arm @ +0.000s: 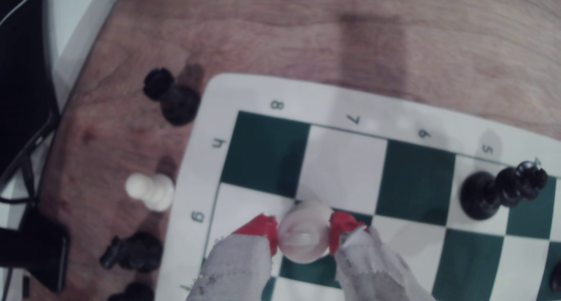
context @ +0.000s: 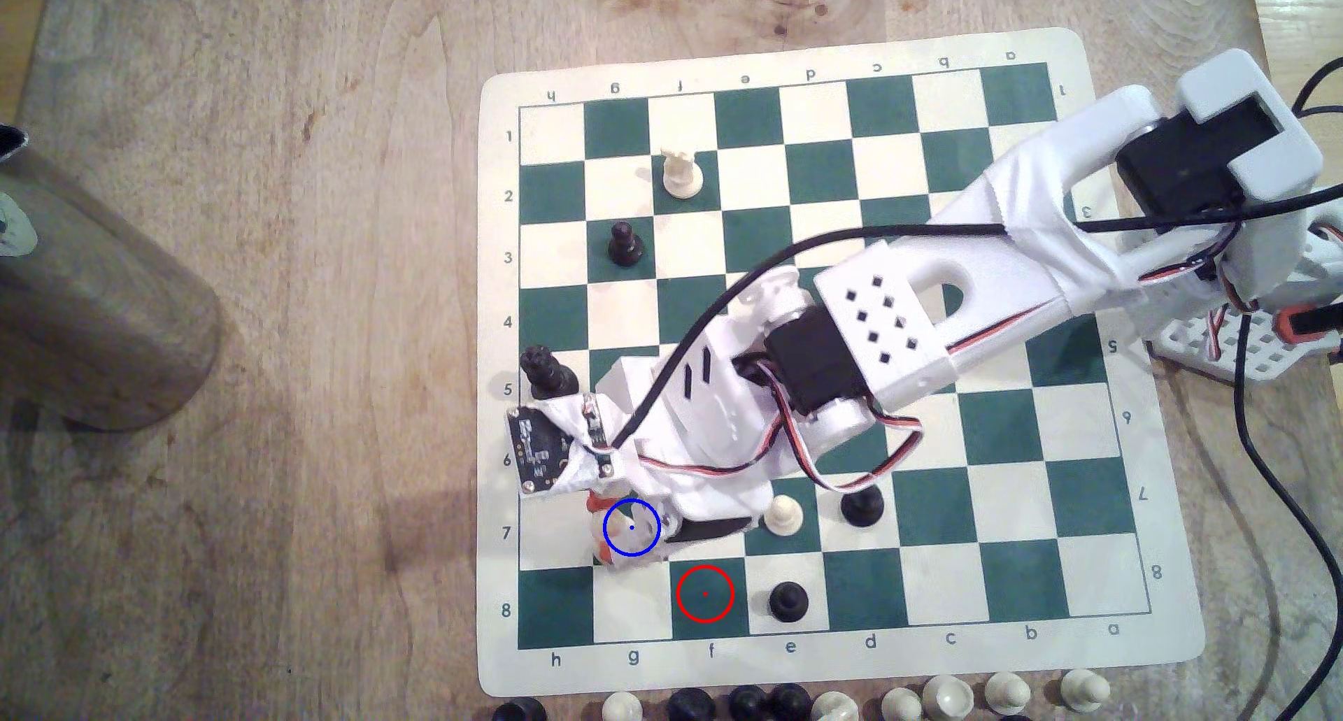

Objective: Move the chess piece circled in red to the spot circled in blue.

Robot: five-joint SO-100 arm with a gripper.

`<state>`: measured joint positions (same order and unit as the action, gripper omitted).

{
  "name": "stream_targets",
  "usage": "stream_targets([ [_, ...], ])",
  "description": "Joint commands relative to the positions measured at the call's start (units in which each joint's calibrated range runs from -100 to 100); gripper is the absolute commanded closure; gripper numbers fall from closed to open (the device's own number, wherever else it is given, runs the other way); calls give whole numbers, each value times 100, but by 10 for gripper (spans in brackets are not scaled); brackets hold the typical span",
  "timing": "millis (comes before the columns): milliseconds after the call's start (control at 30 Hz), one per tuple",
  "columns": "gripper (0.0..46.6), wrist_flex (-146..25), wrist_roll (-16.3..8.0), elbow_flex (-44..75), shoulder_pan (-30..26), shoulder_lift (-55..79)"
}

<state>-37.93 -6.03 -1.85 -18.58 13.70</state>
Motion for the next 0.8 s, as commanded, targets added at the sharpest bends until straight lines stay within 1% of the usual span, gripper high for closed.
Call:
stream_targets([
  [0, 464, 107, 29, 339, 40, -114],
  [367, 464, -237, 161, 240, 63, -105],
  [767, 464, -302, 186, 249, 87, 5],
])
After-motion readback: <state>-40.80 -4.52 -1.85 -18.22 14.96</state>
